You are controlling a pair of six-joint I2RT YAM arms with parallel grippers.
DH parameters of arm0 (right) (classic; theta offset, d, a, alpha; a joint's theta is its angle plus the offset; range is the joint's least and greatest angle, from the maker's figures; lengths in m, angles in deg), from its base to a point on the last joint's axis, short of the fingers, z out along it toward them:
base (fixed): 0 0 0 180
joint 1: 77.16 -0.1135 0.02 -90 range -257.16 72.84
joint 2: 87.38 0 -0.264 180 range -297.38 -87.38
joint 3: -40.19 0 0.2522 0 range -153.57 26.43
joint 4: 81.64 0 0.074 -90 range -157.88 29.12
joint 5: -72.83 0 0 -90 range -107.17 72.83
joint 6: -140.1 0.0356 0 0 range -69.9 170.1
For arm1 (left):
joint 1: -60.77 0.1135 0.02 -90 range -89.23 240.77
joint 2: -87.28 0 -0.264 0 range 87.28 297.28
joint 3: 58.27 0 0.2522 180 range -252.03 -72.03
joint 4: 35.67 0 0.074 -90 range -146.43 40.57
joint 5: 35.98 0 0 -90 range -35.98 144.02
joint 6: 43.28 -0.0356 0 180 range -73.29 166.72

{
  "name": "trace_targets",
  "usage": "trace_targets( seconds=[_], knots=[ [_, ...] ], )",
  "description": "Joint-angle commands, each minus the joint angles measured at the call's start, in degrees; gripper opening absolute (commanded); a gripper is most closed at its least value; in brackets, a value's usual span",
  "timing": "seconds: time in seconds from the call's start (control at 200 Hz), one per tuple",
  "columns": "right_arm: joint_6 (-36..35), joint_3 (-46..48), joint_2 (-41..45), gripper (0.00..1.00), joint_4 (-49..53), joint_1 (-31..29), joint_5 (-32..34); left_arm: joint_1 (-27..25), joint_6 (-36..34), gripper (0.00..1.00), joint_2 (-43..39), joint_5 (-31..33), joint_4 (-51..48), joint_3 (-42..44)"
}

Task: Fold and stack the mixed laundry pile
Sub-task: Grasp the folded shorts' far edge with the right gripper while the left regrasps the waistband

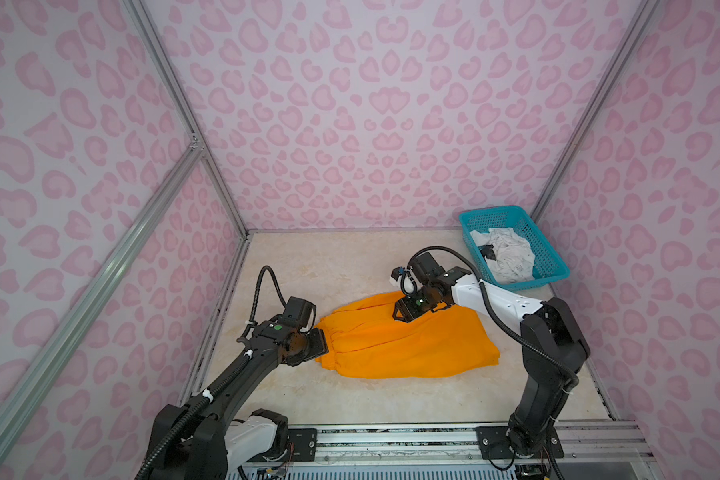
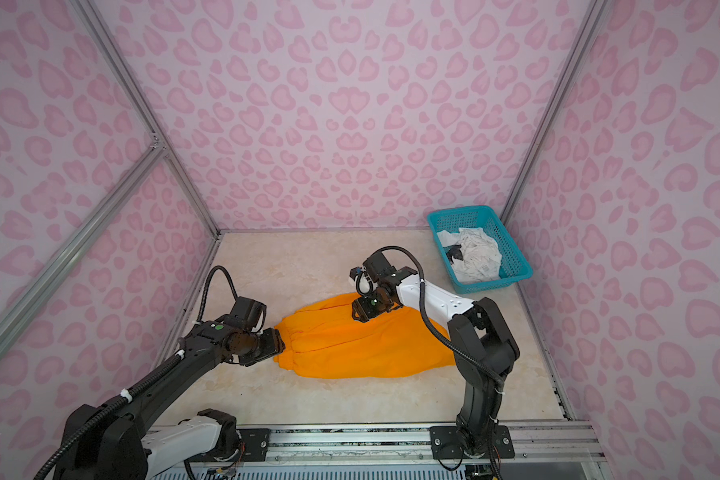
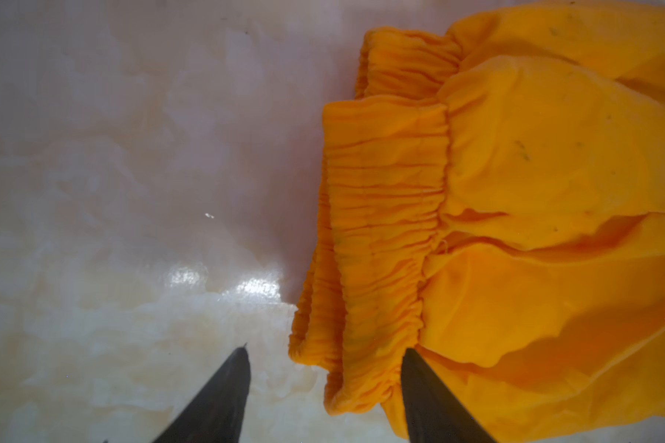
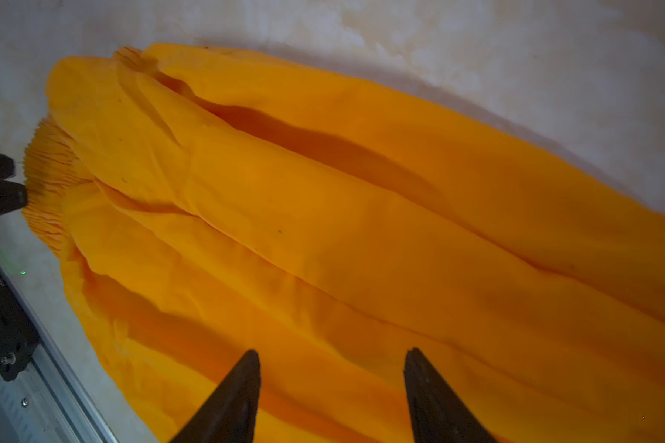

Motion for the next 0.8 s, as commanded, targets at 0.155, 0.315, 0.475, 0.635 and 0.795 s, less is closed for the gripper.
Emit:
trace_targets(
  seconds=[0.155, 0.315, 0.475, 0.635, 0.795],
  knots=[
    [-11.9, -12.2, -11.6, 0.67, 4.5, -0.7, -4.0, 0.0, -4.7, 0.65, 1.2, -5.2, 11.6, 3.5],
    [-15.4, -16.4, -16.7, 0.67, 8.8, -0.4, -5.3, -0.1, -4.5, 0.58, 3.5, -8.4, 13.8, 5.2],
    [-17.0, -18.2, -19.0, 0.63, 10.0, -0.4, -5.6, -0.1, -3.3, 0.47, 3.7, -11.9, 15.9, 6.9],
    [-15.2, -19.8, -20.8, 0.46, 9.1, -0.1, -3.0, -0.1, -1.5, 0.23, 5.4, -11.9, 16.5, 7.4],
    [-14.4, -19.6, -20.0, 0.28, 7.5, -0.1, 1.4, -0.1, -1.1, 0.07, 7.3, -9.9, 14.4, 6.0]
  ],
)
